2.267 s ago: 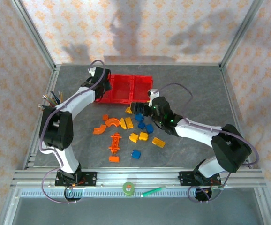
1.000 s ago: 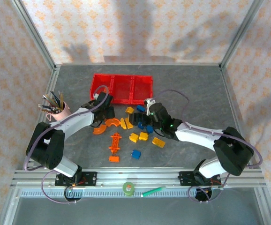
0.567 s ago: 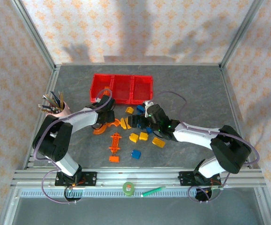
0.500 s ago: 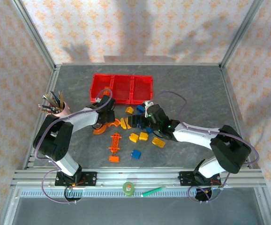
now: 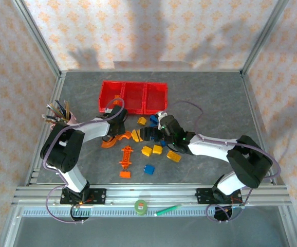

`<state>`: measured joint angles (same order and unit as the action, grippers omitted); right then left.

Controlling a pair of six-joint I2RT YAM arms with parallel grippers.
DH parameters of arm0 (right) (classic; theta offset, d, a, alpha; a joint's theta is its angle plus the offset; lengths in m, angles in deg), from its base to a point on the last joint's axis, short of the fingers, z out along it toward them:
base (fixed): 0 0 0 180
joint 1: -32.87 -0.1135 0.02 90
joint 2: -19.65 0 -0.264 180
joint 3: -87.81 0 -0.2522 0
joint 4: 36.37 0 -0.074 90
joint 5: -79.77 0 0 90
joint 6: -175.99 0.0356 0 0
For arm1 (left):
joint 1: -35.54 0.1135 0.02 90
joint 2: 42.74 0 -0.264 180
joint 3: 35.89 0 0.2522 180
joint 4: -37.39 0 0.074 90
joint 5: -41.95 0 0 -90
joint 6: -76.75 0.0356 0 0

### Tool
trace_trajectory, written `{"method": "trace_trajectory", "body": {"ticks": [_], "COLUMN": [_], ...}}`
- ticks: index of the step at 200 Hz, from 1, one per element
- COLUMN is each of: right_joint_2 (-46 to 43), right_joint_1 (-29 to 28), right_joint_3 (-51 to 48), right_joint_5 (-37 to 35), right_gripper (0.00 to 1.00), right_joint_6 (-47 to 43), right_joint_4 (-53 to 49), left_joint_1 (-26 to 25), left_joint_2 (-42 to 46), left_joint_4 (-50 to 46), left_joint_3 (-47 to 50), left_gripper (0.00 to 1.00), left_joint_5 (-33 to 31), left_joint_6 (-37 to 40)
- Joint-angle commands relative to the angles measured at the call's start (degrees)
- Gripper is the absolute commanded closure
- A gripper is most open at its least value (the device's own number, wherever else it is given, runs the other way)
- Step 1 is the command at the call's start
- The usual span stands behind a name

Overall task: Sort the legos into containers by color
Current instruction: Pick up the lego from the middle-left of the table.

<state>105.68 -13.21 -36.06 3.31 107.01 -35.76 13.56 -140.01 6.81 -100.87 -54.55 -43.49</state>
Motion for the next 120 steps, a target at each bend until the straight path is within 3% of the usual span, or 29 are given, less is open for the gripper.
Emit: {"method": "trace_trajectory", "body": {"ticks": [1, 67, 120], "right_joint_2": [0.44, 0.05, -0.51], "right_joint_1": [-0.23, -0.23, -0.19], "right_joint_3": [0.93, 1.29, 2.77], "right_joint_5": [-0.88, -0.58, 0.44], "right_gripper": [0.00, 0.00, 0.00], "right_joint_6": [0.35, 0.45, 1.76], "right_joint_4": [1.54, 1.52, 2.48], "left_joint_1": [0.84, 1.54, 2.07], "left_joint_2": [-1.10, 0.85, 5.46], "left_joint_4": [1.67, 1.35, -0.46], "left_joint_3": [0.70, 1.39, 0.36], "left_gripper": [0.47, 0.63, 0.65], "left_joint_5": [-0.79, -1.14, -2.23], "left_joint_6": [-1.15, -0.48, 0.01]}}
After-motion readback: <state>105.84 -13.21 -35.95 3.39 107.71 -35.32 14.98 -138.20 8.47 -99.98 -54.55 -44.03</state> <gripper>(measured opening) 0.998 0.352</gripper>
